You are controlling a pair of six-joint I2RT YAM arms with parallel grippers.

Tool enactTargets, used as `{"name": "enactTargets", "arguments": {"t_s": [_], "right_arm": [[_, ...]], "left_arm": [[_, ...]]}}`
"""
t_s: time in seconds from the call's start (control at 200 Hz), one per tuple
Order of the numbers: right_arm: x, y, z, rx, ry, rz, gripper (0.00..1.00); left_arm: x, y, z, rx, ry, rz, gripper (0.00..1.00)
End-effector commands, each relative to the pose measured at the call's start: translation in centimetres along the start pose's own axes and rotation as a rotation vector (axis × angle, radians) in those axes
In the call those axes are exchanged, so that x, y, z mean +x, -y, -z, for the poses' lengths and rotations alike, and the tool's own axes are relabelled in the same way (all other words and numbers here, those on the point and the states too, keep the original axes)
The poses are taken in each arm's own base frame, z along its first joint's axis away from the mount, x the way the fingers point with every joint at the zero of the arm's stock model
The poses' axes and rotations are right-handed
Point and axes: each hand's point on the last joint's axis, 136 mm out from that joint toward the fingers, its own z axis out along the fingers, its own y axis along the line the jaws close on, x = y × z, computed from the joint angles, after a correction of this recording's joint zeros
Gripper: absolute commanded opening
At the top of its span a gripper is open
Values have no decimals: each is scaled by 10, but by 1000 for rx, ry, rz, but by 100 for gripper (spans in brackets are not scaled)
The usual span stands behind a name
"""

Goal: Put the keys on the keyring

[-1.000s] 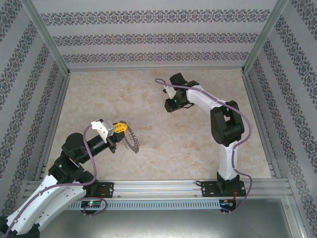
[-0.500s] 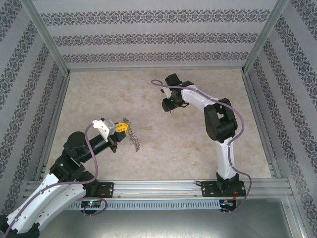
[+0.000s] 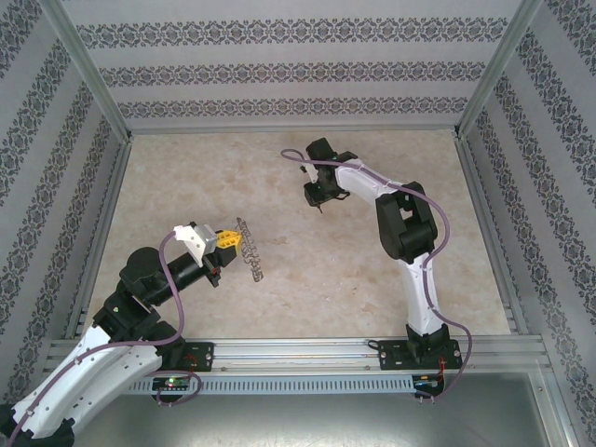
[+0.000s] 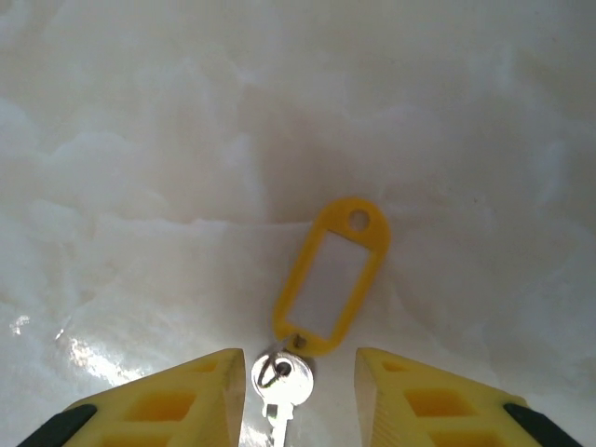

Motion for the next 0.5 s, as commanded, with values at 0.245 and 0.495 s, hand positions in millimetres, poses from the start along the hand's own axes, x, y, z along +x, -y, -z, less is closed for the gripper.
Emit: {"name": "enactTargets", "arguments": {"t_s": [0.245,0.495], "right_arm": [[2,-3,-6,34,-18,8,30],[6,1,-9,53,-37,15,21]], "left_arm": [[-13,-1,3,-6,54,9,0],[-13,-1,4,-6,57,8,0]]}}
